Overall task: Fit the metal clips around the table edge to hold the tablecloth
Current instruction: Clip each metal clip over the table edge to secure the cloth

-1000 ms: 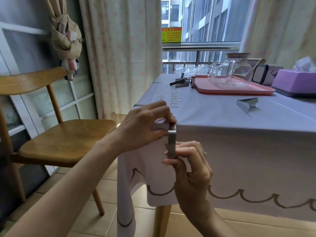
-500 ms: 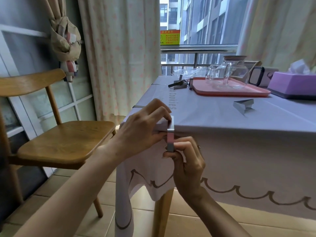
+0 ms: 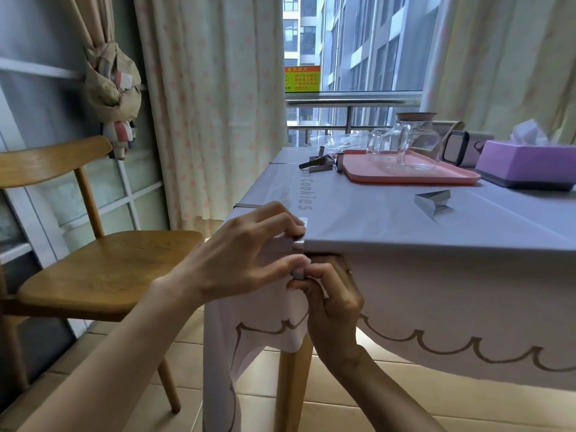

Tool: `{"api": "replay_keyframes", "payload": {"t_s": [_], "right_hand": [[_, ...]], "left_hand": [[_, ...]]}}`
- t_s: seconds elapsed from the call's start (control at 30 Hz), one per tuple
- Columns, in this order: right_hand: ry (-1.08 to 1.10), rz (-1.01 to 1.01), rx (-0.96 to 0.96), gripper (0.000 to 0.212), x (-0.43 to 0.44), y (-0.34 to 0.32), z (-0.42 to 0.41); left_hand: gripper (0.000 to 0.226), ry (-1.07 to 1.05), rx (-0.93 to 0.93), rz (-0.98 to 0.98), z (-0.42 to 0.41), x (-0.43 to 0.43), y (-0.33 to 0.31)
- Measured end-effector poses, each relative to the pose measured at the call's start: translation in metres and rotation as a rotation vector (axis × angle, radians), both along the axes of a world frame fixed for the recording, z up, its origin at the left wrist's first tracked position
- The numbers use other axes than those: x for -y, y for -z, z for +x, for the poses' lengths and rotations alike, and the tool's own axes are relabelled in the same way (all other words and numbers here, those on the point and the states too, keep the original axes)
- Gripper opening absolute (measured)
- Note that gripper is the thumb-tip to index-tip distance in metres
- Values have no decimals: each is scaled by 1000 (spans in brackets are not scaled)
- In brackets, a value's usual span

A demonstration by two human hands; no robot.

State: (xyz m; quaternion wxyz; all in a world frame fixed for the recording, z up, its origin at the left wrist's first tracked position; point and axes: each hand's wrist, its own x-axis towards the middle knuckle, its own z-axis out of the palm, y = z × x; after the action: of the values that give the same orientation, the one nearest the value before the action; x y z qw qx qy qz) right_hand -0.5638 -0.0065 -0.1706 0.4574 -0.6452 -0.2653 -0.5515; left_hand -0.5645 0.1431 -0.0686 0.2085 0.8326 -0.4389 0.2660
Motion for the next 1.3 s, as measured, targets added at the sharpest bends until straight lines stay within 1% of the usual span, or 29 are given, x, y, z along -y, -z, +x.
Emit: {"api": "replay_keyframes", "payload": {"t_s": [0.13, 0.27, 0.4, 0.47, 0.53, 0.57, 0.63, 0.67, 0.73, 0.77, 0.83, 0.9, 0.97, 1.0, 1.07, 1.17, 1.3], "right_hand": [[-7, 14, -7, 10, -5, 1, 1], [-37, 14, -53, 7, -4, 2, 1], [-23, 33, -84, 7, -4, 1, -4], [13, 31, -105, 5, -6, 2, -7], [39, 31, -128, 7, -7, 2, -12], [72, 23, -126, 8, -7, 2, -14], [208, 18, -95, 9, -5, 2, -18], [267, 30, -74, 11, -2, 2, -21], [328, 35, -16, 25, 3, 1, -27], [351, 2, 16, 33, 6, -1, -30], [383, -138, 44, 44, 15, -13, -30], [393, -302, -2, 55, 22, -31, -26], [408, -419, -93, 63, 26, -46, -21], [436, -450, -128, 64, 27, -51, -20], [489, -491, -167, 61, 29, -55, -19], [499, -539, -194, 57, 32, -60, -19], [506, -585, -200, 52, 33, -64, -19]], "left_hand": [[43, 5, 78, -35, 7, 2, 4], [47, 23, 110, -61, 8, 4, 4], [43, 26, 102, -78, 8, 5, 5], [44, 17, 102, -71, 7, 4, 5], [45, 20, 95, -72, 7, 4, 4], [45, 24, 91, -74, 7, 3, 4], [46, 31, 82, -80, 8, 3, 4], [47, 32, 80, -83, 8, 3, 4], [49, 33, 78, -81, 8, 3, 4], [50, 36, 77, -77, 8, 4, 4], [50, 44, 79, -64, 8, 5, 2], [48, 32, 88, -28, 6, 4, 2], [46, -67, 160, 23, 3, 0, 6], [46, -141, 203, 34, 1, -2, 9], [49, -244, 231, 1, -1, -6, 15], [49, -272, 239, -26, -1, -6, 18], [43, -275, 256, -14, -1, -5, 19]]}}
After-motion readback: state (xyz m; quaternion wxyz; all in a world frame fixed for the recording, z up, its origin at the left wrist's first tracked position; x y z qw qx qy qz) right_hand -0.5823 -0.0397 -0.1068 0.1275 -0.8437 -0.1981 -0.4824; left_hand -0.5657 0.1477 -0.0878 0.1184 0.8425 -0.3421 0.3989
